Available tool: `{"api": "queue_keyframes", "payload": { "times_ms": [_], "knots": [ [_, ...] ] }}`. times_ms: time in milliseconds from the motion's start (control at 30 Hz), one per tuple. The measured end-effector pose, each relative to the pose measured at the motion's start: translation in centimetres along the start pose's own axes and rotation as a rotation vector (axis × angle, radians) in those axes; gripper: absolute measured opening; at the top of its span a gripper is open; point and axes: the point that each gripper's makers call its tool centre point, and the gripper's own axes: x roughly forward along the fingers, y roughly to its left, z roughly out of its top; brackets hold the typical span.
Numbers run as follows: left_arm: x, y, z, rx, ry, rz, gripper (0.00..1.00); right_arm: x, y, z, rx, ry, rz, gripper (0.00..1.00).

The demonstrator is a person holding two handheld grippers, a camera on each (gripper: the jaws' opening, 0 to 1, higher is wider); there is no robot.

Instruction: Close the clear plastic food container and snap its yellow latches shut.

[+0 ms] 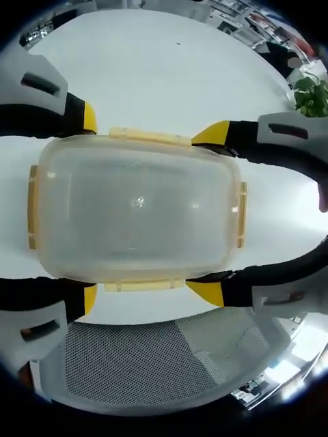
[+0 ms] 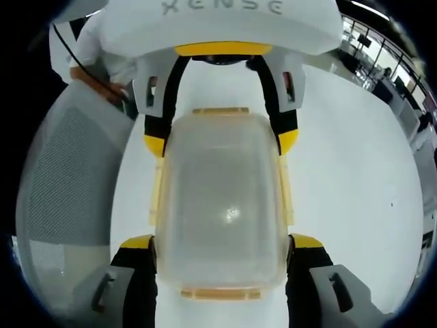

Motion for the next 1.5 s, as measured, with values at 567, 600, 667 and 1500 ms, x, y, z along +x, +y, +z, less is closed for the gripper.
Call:
{"api": "queue_keyframes", "payload": {
  "times_ms": [567,600,667,1500],
  "knots": [
    [0.0,1.4,-0.1,0.001,0.003,0.001,0.85,0.1,-1.4,0.2,0.005,-0.012,0.001,0.78],
    [0.1,1.5,-0.1,0.001,0.003,0.0,0.85,0.1,-1.5,0.2,0.005,-0.01,0.001,0.78],
    [0.1,1.7,-0.1,0.0,0.005,0.0,0.85,0.1,-1.7,0.2,0.004,-0.008,0.003,0.78],
    [0.1,3.7,0.0,0.001,-0.004,-0.004,0.86,0.2,-3.7,0.2,0.015,-0.012,0.009,0.8]
  ]
}}
